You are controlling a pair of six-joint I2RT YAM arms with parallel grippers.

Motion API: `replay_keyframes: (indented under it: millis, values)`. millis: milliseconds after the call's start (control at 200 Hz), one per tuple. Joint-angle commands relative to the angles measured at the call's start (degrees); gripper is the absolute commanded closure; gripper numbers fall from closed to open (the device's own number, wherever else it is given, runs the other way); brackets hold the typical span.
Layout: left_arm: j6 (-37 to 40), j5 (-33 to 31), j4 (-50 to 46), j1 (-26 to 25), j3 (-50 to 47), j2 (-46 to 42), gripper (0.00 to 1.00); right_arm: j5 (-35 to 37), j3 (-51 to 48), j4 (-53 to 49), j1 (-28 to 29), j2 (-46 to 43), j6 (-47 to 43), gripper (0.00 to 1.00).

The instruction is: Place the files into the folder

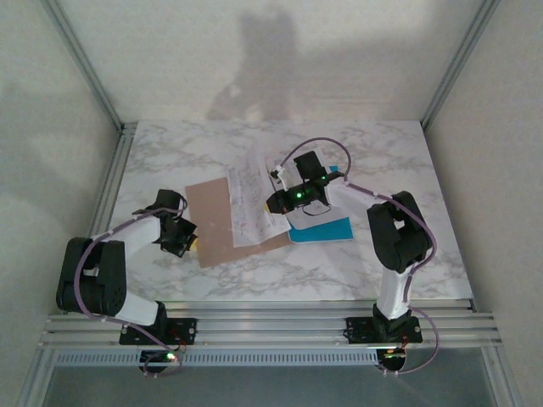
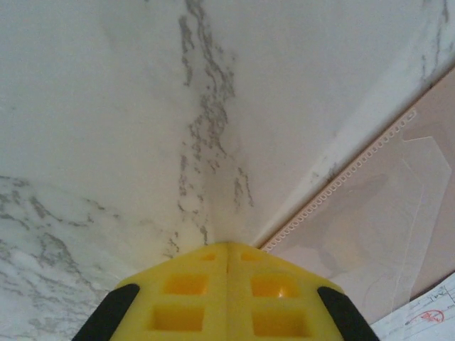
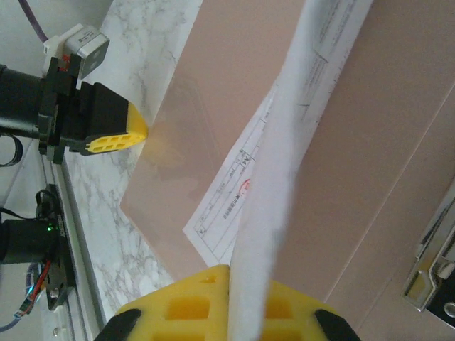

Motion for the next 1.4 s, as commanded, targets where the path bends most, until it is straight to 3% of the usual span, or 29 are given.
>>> replay_keyframes:
  millis: [0, 385, 876, 1397]
  values:
    - [1.87, -1.77, 11.36, 0.04, 1.07, 5.3, 1.0, -3.58, 1.81, 0.32, -0.26, 1.72, 1.12, 1.0]
    - [3.86, -3.24, 9.56, 0.06, 3.09, 5.28, 1.0, -7.91, 3.4, 3.41, 1.38, 8.36, 4.02, 1.0]
    - [3.34, -3.8, 9.38, 0.26, 0.04, 2.43, 1.0, -6.78, 6.24, 8.34, 5.25, 13.74, 10.78, 1.0]
    - [1.93, -3.01, 11.08, 0.6, -2.81, -0.5, 1.0, -5.75, 0.94, 17.51, 5.97, 13.99, 20.69, 1.0]
